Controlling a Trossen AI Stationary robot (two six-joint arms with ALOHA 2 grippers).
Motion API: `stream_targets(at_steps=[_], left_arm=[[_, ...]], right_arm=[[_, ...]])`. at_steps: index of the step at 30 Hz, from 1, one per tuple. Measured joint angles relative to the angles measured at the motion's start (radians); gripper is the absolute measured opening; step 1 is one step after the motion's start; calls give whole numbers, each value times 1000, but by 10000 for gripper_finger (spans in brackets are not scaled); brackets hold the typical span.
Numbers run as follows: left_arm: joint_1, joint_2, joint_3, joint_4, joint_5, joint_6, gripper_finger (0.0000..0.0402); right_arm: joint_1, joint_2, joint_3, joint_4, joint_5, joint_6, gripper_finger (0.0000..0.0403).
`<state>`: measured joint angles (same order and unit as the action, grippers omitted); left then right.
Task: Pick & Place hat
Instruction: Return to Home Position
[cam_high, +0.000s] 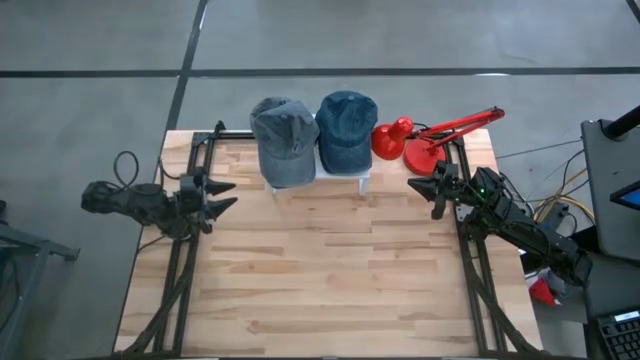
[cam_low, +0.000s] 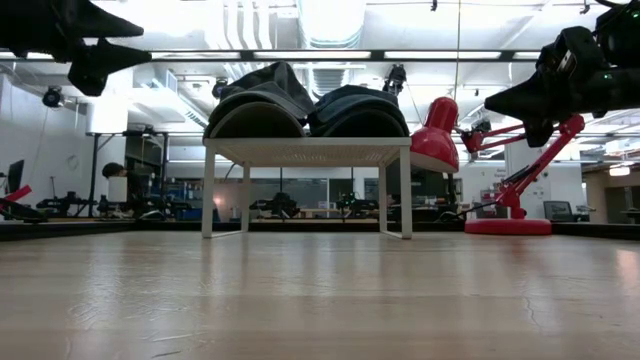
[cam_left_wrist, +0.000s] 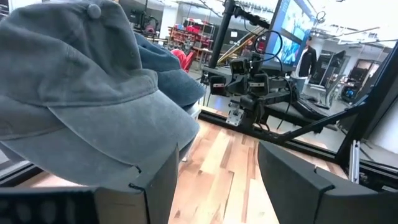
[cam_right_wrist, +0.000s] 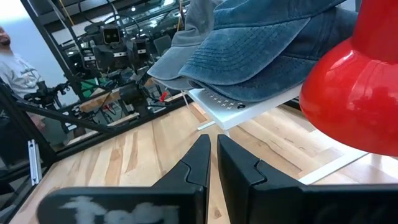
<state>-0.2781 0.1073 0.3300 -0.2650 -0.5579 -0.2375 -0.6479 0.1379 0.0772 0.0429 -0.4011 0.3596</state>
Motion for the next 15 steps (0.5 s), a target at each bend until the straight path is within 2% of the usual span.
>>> stream_targets(at_steps=[5, 10, 15], left_arm=[[0, -26, -51, 21, -1, -5, 223], [1, -107, -113, 38, -2, -23, 222], [2, -102, -129, 20, -5, -41, 222]], right_arm=[[0, 0, 0, 0, 0, 0, 27], [0, 0, 0, 1, 0, -1, 27], [0, 0, 0, 5, 3, -5, 27]])
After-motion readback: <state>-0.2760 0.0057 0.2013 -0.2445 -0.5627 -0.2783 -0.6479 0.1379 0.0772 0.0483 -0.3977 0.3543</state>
